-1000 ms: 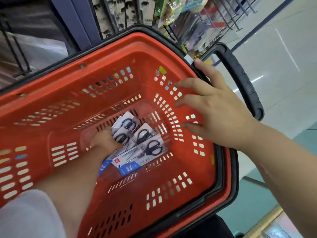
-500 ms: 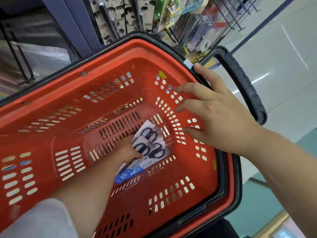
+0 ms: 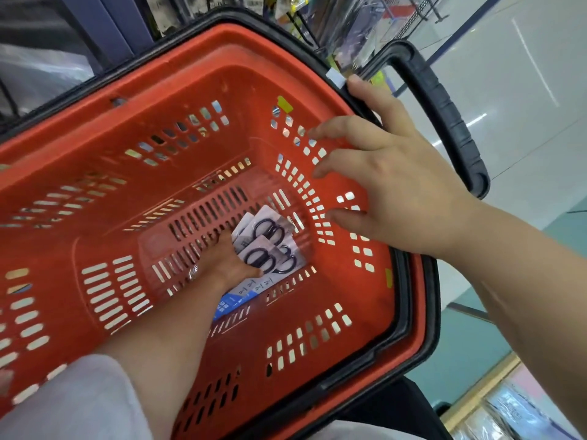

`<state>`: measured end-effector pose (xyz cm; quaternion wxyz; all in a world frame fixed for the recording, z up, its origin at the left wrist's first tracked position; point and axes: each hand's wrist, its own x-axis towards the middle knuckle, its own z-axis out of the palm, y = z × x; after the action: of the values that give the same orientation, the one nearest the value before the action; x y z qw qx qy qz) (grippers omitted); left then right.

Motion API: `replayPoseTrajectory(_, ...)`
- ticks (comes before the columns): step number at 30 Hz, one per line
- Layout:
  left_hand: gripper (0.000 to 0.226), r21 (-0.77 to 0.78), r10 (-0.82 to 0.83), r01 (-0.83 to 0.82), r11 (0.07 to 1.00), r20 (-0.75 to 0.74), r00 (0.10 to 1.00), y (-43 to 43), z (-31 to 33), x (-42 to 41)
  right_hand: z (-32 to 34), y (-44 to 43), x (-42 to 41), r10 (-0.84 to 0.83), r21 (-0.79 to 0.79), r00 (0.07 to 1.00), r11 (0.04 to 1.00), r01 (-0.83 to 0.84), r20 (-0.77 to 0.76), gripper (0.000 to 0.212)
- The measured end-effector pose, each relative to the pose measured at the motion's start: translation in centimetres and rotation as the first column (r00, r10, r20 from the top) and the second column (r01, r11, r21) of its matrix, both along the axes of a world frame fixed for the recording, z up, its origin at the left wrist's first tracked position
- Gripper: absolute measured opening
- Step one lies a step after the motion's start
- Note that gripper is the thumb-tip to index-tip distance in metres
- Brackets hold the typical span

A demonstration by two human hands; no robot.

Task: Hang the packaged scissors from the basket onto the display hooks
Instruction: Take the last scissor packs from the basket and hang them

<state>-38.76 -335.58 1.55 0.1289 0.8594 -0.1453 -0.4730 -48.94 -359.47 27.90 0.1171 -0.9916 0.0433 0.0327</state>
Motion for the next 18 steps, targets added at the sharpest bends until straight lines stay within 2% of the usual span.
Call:
replayPoseTrajectory(5,0.118,0.01,-0.038,0.039,0.999,-0.052,0.998,-0.3,0.0,1.1,0.0,0.0,0.0,-0.003,0.001,1.0,1.0,0.003,-0.006,0.045)
replayPoseTrajectory(12,0.099,-0.1,0.054,-0.077,0.992,-0.218,0.974,0.8,-0.5,2.0,-0.2,0.0,0.0,-0.001,-0.012,1.0,1.0,0.001,0.028,0.045)
replayPoseTrajectory(18,0.087,-0.173,0.123,-0.165,0.971,-0.229,0.966,1.2,-0.4,2.5,0.0,0.0,0.0,0.021,-0.048,1.0,0.999,-0.02,0.017,0.047)
